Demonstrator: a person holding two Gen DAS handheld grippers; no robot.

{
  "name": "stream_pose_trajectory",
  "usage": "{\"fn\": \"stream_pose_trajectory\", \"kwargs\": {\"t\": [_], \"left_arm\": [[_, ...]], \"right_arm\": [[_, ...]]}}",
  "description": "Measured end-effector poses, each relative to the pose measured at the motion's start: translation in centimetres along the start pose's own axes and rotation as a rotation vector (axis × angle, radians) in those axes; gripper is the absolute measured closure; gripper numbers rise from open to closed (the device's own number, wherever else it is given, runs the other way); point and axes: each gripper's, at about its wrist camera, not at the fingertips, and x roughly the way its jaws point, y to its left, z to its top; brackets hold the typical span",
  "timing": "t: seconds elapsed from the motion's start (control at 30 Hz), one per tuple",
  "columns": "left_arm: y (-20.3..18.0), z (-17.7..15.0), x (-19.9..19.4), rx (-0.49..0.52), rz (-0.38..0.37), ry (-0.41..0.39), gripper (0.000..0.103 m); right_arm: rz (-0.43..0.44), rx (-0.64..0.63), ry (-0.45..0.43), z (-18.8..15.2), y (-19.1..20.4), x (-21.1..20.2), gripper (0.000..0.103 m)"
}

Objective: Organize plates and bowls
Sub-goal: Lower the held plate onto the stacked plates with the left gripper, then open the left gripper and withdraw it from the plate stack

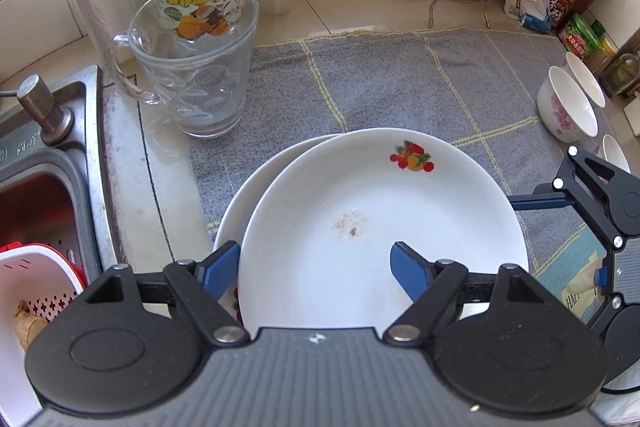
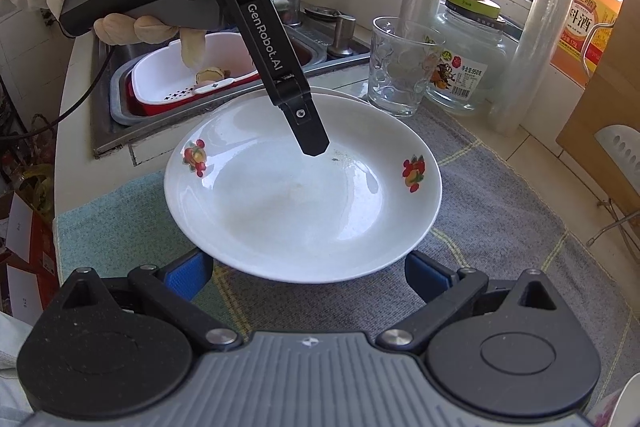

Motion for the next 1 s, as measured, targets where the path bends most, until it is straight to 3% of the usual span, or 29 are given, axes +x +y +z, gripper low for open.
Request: {"fn": "stream_pose_trajectory", "kwargs": {"t": [0.2,0.37,0.73,1.0], "left_arm": [[-0.6,-0.3,-1.0,0.066,0.070,-0.053,0.020],[-0.9,-0.5,-2.3,0.077,0.041,-0.127,0.020],[-6.6,-1.8,-3.7,0.268,0.018,-0.357,0.015],[-9.7,-2.5,-3.8,0.307,-0.032,-0.427,0.015]], "right_arm": [[-0.026,0.036,0.012,-0.3,-0.4,0.0,0.000],[-0.057,0.056,0.017,-0.3,0.0,-0.1,0.000],[-0.200,0.214,0.050,-1.7,-0.5,-1.9,0.000],[-0.315,0.336,0.065,-3.4,-2.2,-4.3,0.000]]}}
